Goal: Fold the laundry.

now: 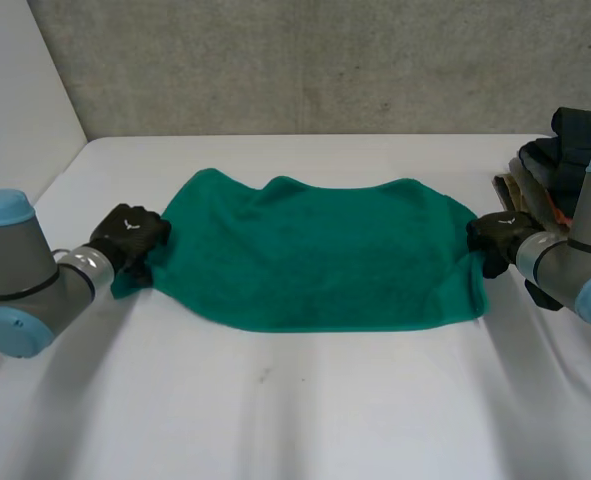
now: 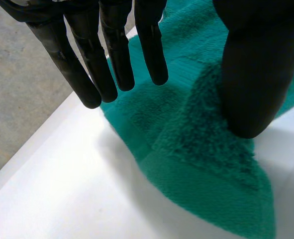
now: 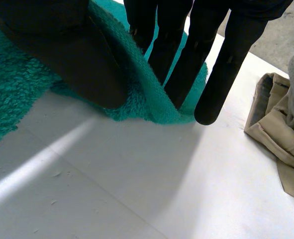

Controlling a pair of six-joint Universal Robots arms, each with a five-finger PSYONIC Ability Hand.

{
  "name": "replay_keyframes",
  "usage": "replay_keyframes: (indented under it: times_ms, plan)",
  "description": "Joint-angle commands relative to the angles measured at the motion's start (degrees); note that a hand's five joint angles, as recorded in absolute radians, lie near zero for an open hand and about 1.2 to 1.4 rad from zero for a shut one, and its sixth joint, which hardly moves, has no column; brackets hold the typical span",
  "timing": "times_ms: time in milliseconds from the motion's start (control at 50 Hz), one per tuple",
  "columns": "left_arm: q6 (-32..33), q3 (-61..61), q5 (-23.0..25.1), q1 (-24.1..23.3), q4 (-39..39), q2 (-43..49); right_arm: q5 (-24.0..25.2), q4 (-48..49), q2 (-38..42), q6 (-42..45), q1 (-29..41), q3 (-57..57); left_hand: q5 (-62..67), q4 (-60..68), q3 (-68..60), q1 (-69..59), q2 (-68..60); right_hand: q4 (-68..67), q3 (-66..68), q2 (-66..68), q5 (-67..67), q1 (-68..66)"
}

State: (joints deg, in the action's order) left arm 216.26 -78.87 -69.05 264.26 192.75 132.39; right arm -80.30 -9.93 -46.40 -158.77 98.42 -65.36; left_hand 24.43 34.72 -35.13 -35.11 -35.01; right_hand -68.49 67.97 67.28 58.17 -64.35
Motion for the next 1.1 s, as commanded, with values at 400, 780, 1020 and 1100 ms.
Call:
replay_keyframes:
  times_ms: [400,780,1020,1100]
  plan:
    - [-0.23,-13.58,1.9,2.57,-3.69,-18.11,1.98,-8.86,-6.24,3.55,0.02,0.58,45.57,45.28,-44.87,-44.89,-44.99,-11.51,12.03,12.73,11.83,-15.65]
    - [2.93,-16.44,3.15,7.76,-12.58,-19.66,-0.11,-32.81,-2.75,17.63,-1.22,9.53,45.57,45.28,-44.87,-44.89,-44.99,-11.51,12.03,12.73,11.83,-15.65]
    - [-11.72,20.23,-9.61,-0.15,-3.81,-17.34,-2.06,10.16,-6.42,-6.79,0.37,23.17,45.57,45.28,-44.87,-44.89,-44.99,-11.51,12.03,12.73,11.83,-15.65]
    - [-18.66,22.18,-11.9,-0.68,8.04,-18.48,-3.37,26.59,-8.53,-16.72,0.11,21.42,45.57,45.28,-44.87,-44.89,-44.99,-11.51,12.03,12.73,11.83,-15.65]
